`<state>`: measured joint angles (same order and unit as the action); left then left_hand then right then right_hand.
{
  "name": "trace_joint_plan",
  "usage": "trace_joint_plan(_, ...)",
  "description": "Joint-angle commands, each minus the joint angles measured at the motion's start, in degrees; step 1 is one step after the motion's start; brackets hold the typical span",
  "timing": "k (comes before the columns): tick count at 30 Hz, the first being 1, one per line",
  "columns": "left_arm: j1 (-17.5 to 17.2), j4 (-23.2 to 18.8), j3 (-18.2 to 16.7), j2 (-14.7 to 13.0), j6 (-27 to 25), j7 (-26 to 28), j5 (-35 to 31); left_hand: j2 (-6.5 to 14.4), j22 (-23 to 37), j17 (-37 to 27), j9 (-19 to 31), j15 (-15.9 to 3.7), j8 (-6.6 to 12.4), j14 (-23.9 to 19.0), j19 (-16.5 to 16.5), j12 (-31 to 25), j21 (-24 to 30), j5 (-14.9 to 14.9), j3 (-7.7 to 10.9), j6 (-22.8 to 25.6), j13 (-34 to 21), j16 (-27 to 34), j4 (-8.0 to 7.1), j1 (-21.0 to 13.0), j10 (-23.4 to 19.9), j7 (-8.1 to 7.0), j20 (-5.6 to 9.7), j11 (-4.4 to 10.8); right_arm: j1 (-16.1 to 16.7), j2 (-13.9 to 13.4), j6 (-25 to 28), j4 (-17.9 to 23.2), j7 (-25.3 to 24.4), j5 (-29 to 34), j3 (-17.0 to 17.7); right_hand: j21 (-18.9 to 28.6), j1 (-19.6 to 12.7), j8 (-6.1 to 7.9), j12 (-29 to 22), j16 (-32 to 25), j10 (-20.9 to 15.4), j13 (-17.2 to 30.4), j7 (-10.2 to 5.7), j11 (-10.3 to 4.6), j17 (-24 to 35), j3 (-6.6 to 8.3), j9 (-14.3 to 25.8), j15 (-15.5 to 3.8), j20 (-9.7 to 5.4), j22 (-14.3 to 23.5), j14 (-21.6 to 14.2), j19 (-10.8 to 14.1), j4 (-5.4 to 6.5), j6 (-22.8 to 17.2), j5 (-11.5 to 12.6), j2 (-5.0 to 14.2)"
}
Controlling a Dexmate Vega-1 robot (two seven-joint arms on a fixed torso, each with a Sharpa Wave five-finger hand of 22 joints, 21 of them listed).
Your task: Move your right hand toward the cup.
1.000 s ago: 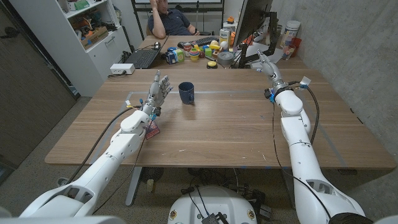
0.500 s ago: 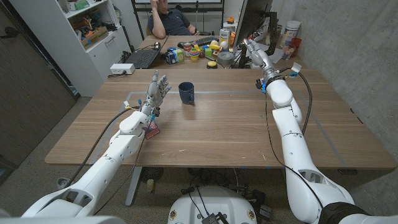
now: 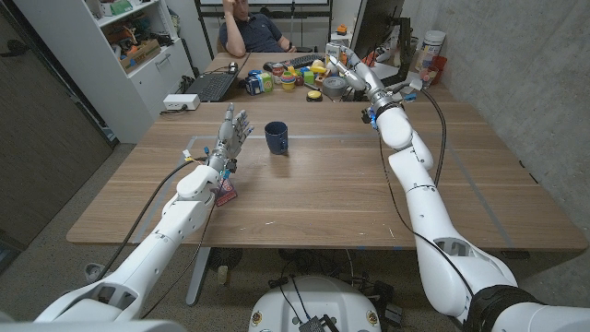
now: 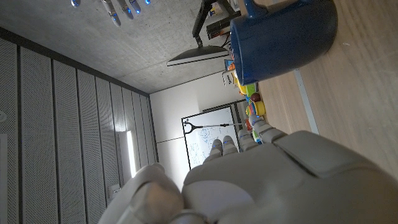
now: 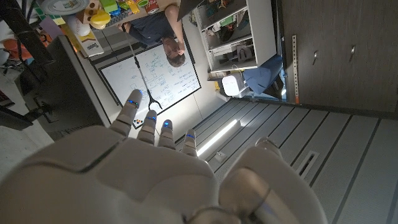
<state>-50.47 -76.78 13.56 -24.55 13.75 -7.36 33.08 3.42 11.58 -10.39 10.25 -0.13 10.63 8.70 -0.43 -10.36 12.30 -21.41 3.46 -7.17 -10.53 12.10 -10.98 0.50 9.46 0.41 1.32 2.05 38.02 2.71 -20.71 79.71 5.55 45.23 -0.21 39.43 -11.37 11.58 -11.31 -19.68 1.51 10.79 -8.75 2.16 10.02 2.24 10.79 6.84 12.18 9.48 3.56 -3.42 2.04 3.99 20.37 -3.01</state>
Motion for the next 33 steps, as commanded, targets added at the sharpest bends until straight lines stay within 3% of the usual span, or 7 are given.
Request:
trace_joint_plan(1,-1.4,-2.0,-0.7,-0.3,-0.3,1.1,-0.6,6.4,0.1,-0.2,0.2,0.17,0.33,0.4,0.1,-0.3,0.3,-0.4,-0.45,-0.2,-0.1,0.4,-0.08,0.1,0.5,0.0,0.27,-0.16,-2.6,-2.0,-0.9,-0.6,-1.5,9.5,-6.7,-0.7,-1.3,-0.19,-0.1,0.7,0.3,0.2,-1.39,-0.76,0.1,0.01,0.2,-0.15,0.17,0.1,0.3,0.5,-0.75,0.2,0.3,-0.15)
trace_joint_plan(13,-3.0,-3.8,-1.6,-0.5,-0.5,2.3,-0.8,6.4,0.1,-0.2,0.2,0.13,0.33,0.4,0.1,-0.3,0.3,-0.5,-0.6,-0.1,-0.1,0.3,-0.09,0.0,0.5,-0.01,0.34,-0.15,-2.9,-4.6,-1.7,0.6,-1.4,16.0,-11.9,-2.9,-2.5,-0.81,0.6,2.0,2.2,0.2,-2.78,-1.44,0.1,-0.42,0.2,0.26,0.25,0.1,1.7,-0.3,-1.42,2.3,0.4,-0.46)
trace_joint_plan(22,-3.9,-5.0,-1.9,-0.7,-0.7,2.8,-1.0,6.5,0.1,-0.2,0.2,0.11,0.32,0.4,0.1,-0.3,0.2,-0.6,-0.73,-0.1,-0.1,0.3,-0.08,0.0,0.5,0.0,0.34,-0.09,-3.7,-5.8,-2.0,1.7,-1.2,20.6,-16.2,-4.7,-3.0,-0.98,1.0,3.0,4.5,0.3,-3.73,-3.14,0.2,-1.57,0.3,0.06,0.25,0.1,2.8,-0.5,-1.97,3.8,0.3,-1.89)
trace_joint_plan(28,-4.6,-5.7,-2.2,-0.7,-0.9,3.3,-1.1,6.5,0.1,-0.2,0.2,0.16,0.28,0.4,0.1,-0.3,0.2,-0.6,-0.79,-0.2,-0.1,0.3,-0.08,0.0,0.5,0.03,0.32,-0.18,-5.2,-6.4,-2.4,0.6,-2.0,24.4,-19.8,-6.3,-4.4,-0.98,1.1,4.0,6.6,0.4,-3.82,-4.45,0.3,-1.84,0.4,-0.06,0.27,0.1,4.1,-0.8,-2.64,5.4,0.5,-1.98)
trace_joint_plan(29,-4.7,-5.9,-2.3,-0.8,-0.9,3.5,-1.2,6.5,0.1,-0.2,0.2,0.17,0.29,0.4,0.1,-0.3,0.2,-0.6,-0.8,-0.2,-0.1,0.3,-0.08,0.0,0.5,0.02,0.34,-0.19,-5.4,-6.5,-2.2,0.3,-2.6,25.2,-20.4,-7.6,-5.1,-1.21,1.1,4.8,8.3,0.4,-3.83,-4.39,0.3,-1.99,0.5,0.16,0.3,0.2,5.3,-1.5,-2.89,7.3,0.6,-1.78)
trace_joint_plan(33,-5.2,-6.3,-2.4,-0.7,-0.9,3.5,-1.2,6.5,0.1,-0.2,0.2,0.18,0.29,0.3,0.1,-0.3,0.2,-0.7,-0.86,-0.1,-0.1,0.3,-0.08,0.0,0.5,0.03,0.33,-0.15,-7.1,-6.3,-2.6,-2.0,-2.7,26.1,-22.1,-8.3,-5.6,-0.78,0.9,5.1,8.3,0.5,-3.83,-5.0,0.3,-2.03,0.6,-0.02,0.3,0.2,5.7,-1.8,-3.04,6.9,0.7,-1.62)
